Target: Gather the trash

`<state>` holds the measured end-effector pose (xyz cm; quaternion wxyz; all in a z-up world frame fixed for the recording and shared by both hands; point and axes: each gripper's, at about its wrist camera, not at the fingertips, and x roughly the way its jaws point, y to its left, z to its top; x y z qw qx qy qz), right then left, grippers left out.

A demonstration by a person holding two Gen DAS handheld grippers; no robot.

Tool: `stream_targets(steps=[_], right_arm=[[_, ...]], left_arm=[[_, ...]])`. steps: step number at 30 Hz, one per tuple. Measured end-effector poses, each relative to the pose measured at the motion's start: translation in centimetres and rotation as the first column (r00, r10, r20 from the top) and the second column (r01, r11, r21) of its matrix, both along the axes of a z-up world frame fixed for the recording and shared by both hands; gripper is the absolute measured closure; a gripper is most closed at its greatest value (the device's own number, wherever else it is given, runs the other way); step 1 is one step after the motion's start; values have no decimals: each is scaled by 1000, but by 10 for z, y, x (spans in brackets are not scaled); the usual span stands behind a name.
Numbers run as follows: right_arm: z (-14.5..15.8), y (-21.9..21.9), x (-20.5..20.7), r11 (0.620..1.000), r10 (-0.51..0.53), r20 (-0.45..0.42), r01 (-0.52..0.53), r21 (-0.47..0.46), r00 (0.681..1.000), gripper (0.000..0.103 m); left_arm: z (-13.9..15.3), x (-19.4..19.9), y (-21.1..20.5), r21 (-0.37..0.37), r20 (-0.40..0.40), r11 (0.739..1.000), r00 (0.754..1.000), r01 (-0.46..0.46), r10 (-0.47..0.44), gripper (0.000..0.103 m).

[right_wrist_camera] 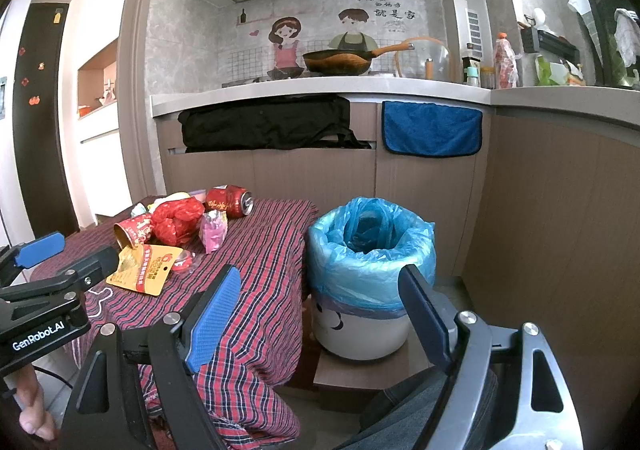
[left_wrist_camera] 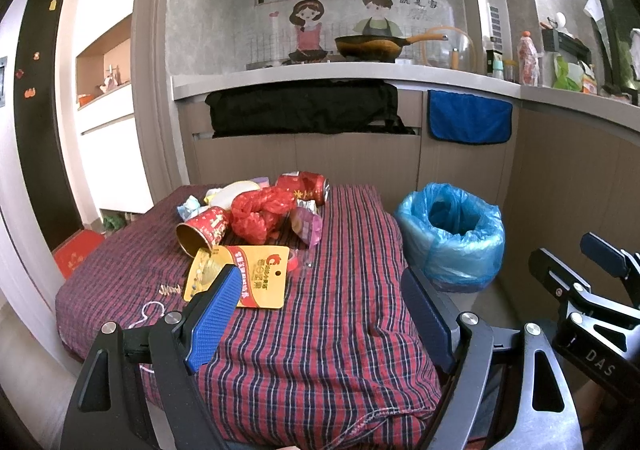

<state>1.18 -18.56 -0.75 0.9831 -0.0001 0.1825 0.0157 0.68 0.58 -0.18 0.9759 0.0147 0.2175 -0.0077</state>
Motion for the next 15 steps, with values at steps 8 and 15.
stream_targets(steps=[8, 15], right_arm=[[1, 9, 15, 999, 24, 10, -24, -34, 1000, 24], [7, 25, 59, 994, 99, -31, -100, -34, 995, 24]], left_arm=[[-1, 21, 20, -42, -1, 999, 1000, 1, -1, 22], [1, 56, 76, -128, 1, 991, 999, -49, 50, 22]])
